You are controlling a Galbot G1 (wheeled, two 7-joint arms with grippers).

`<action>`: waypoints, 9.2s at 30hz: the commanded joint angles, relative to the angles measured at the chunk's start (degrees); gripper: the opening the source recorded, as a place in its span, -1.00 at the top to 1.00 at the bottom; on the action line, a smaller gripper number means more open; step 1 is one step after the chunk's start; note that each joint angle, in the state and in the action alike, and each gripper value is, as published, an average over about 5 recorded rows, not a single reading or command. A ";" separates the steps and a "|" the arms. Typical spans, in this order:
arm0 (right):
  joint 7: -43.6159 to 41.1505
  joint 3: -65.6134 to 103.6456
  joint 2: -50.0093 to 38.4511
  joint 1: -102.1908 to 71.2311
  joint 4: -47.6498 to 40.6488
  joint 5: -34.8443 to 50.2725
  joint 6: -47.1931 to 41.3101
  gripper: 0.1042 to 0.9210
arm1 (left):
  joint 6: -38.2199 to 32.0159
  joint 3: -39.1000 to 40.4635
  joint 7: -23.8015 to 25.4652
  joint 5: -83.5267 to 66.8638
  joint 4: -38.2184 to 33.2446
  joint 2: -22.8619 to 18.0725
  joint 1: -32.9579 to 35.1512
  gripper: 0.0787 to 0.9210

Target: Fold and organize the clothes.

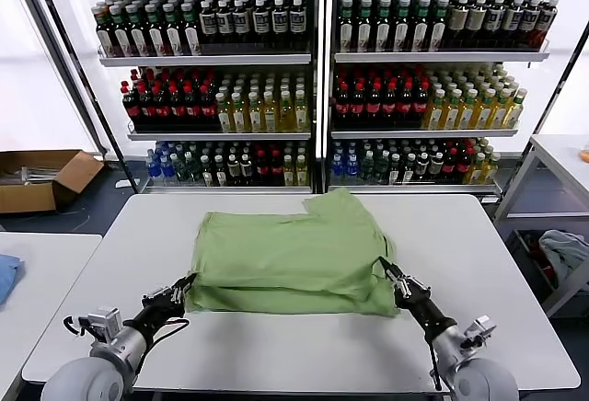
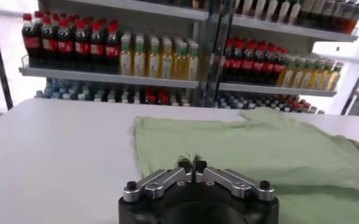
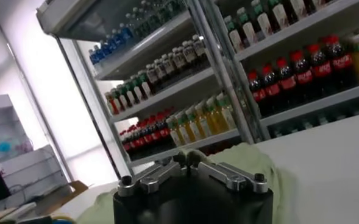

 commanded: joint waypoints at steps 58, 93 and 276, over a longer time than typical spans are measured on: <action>8.37 6.03 -3.04 -28.09 20.67 -15.06 -7.30 0.92 | -0.07 -5.42 1.27 4.03 -6.48 -2.67 17.15 0.98; 9.99 -1.69 -15.36 7.16 7.26 1.00 -12.87 -0.64 | -0.22 -6.51 9.35 -0.86 -2.17 11.43 5.87 -0.36; 6.05 25.37 -3.36 -22.04 16.71 -4.93 -3.64 -0.76 | -11.87 6.34 -26.97 8.82 -3.94 -0.91 14.21 0.50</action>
